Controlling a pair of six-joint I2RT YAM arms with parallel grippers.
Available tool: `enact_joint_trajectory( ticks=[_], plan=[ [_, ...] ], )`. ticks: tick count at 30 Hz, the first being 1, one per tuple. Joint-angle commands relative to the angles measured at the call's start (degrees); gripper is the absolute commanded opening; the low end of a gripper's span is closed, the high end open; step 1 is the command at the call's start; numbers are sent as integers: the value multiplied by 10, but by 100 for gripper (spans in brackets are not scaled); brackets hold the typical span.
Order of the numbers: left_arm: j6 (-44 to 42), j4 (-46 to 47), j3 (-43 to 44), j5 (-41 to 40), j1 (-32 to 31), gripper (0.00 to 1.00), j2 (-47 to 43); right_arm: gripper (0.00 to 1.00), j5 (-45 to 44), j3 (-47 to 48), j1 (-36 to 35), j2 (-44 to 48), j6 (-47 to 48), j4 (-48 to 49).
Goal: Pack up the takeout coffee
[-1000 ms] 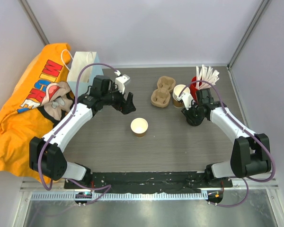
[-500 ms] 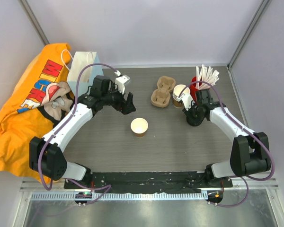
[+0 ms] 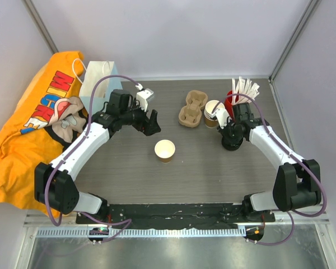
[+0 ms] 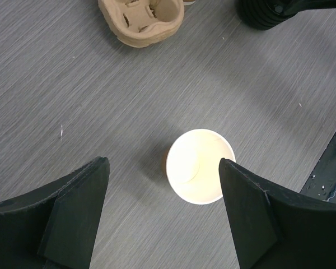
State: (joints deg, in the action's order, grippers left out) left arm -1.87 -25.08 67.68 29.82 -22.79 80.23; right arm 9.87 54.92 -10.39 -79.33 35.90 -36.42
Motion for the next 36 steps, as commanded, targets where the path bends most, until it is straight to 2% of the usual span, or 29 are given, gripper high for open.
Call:
enact_joint_trajectory(
  ticks=[1, 7, 8, 11, 15, 23, 25, 30, 33, 36],
  plan=[
    [4, 17, 18, 14, 3, 84, -21, 13, 1, 32, -2, 18, 4, -12],
    [-31, 17, 20, 13, 3, 85, -35, 13, 21, 77, 0, 27, 14, -62],
    [-38, 18, 23, 13, 3, 91, -43, 13, 43, 107, 1, 30, 15, -99],
    [-78, 34, 27, -5, 4, 99, -56, 13, 113, 184, 3, 36, 22, -166],
    [-134, 26, 48, 8, 3, 100, -56, 13, 210, 272, 2, 27, 35, -296],
    [-270, -15, 80, 130, 3, 100, -53, 13, 376, 399, -11, -70, 101, -486],
    [-357, -72, 93, 164, 3, 100, -46, 13, 392, 414, -21, -87, 102, -499],
    [-445, -174, 149, 191, -4, 100, -23, 13, 396, 436, -74, -124, 89, -497],
    [-486, -203, 163, 173, -25, 100, -12, 13, 408, 443, -103, -142, 83, -498],
    [-494, -207, 174, 113, -48, 100, -5, 13, 404, 442, -122, -145, 76, -498]
  ],
)
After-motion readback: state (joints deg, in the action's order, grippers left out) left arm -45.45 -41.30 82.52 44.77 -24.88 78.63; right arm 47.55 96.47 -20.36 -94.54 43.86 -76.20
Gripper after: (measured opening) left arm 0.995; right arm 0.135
